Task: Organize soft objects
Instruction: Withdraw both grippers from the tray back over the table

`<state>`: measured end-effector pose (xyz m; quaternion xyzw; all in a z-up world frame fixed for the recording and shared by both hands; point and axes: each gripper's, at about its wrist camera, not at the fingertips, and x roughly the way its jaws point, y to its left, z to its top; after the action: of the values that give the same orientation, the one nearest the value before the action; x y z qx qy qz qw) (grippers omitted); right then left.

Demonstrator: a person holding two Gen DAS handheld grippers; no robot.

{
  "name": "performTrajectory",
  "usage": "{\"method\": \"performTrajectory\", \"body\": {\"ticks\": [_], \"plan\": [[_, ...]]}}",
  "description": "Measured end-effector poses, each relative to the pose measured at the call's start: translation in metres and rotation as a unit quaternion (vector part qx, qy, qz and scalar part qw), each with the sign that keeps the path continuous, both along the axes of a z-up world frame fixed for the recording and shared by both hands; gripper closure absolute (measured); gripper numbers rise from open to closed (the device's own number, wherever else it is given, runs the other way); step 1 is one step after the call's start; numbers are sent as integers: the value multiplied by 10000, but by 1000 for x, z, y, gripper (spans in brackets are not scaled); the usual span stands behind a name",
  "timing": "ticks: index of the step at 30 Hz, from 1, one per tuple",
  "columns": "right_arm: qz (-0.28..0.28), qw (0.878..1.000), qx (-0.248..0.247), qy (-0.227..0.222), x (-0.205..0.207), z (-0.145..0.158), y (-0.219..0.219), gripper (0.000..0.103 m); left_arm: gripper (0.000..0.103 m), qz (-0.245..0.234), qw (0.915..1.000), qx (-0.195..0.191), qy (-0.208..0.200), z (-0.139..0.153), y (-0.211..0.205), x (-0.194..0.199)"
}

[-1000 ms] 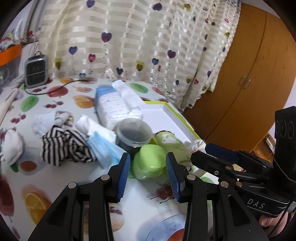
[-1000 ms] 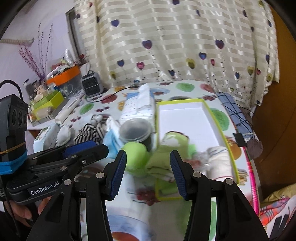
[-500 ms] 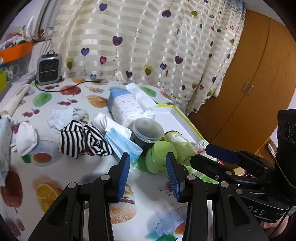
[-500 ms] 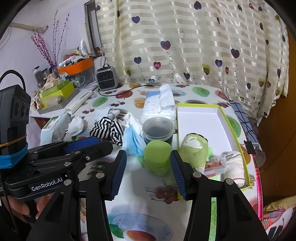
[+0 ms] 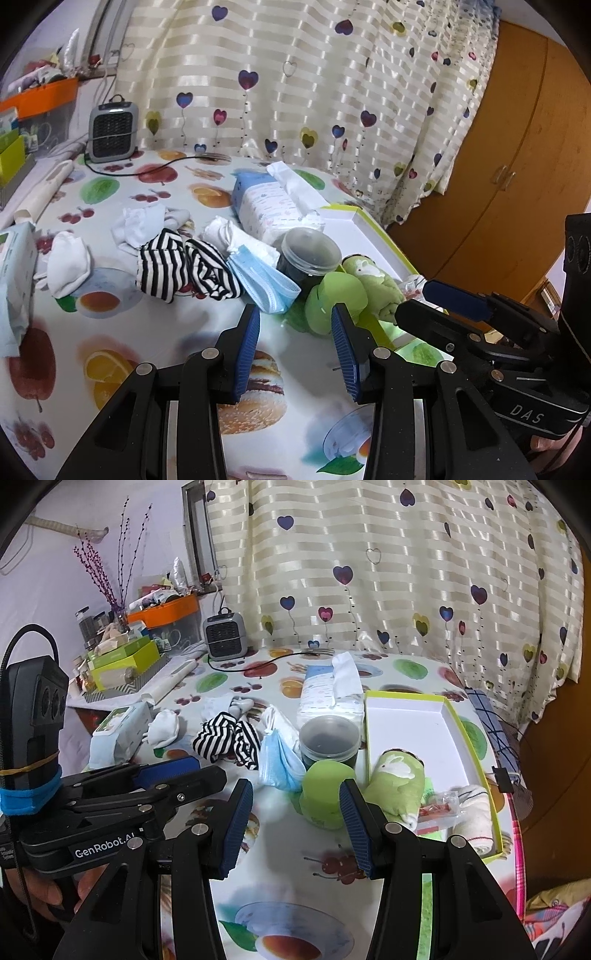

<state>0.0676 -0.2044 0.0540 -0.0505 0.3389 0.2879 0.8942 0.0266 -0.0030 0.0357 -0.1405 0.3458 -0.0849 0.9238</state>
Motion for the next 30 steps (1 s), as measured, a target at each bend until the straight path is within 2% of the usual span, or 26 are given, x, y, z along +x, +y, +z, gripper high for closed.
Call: {"method": "performTrajectory", "body": {"ticks": [8, 13, 30], "plan": [[85, 10000, 7, -11, -2, 0, 4, 53, 64, 30, 10000, 28, 27, -3, 2, -2], [146, 9999, -1, 15, -3, -2, 8, 53, 57, 83, 10000, 44, 35, -5, 6, -5], [260, 9996, 17, 48, -2, -5, 17, 53, 52, 264, 9995, 88, 141, -10, 15, -4]]}}
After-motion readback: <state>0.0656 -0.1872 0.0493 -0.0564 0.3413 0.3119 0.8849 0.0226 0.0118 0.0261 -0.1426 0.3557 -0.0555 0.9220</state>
